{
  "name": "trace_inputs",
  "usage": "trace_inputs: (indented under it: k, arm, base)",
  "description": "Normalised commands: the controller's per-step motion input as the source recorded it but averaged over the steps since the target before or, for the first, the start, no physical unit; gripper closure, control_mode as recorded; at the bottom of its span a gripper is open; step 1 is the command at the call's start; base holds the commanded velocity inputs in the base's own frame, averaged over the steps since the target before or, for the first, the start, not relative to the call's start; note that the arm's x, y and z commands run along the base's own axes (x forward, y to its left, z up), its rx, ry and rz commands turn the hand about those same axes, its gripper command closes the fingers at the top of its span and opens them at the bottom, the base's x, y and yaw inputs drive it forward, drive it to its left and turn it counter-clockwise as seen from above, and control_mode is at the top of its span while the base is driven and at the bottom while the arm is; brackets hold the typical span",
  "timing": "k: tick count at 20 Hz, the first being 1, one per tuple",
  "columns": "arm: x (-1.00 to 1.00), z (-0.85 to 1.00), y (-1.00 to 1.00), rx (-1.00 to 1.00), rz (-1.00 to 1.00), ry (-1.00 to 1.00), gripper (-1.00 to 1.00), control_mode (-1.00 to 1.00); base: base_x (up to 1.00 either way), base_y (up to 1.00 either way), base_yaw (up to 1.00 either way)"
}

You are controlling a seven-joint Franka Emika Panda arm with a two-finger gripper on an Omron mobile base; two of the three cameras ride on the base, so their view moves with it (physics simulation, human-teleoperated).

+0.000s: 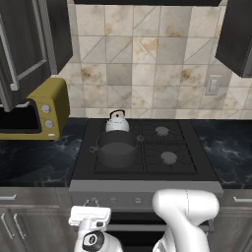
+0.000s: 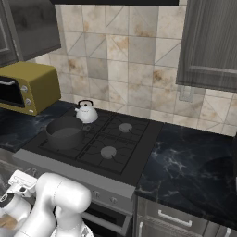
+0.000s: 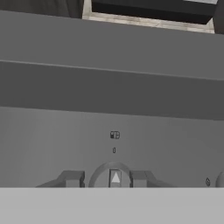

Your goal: Pick the kettle from the cabinet and place it on a stove burner. Then pick the pot from the counter and place it on another stove burner. Finally, turn both burners on.

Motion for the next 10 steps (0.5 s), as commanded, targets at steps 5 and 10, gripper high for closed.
trace_inputs:
  k: [5, 10]
  arm:
    - [0.00, 0.00, -0.04, 0.00, 0.00, 0.00, 1.00, -1.00]
    - [-0.07, 0.00, -0.10, -0.04, 0.00, 0.01, 1.00, -1.00]
  base:
    - [0.00, 0.00, 0.00]
    - [0.00, 0.00, 0.00]
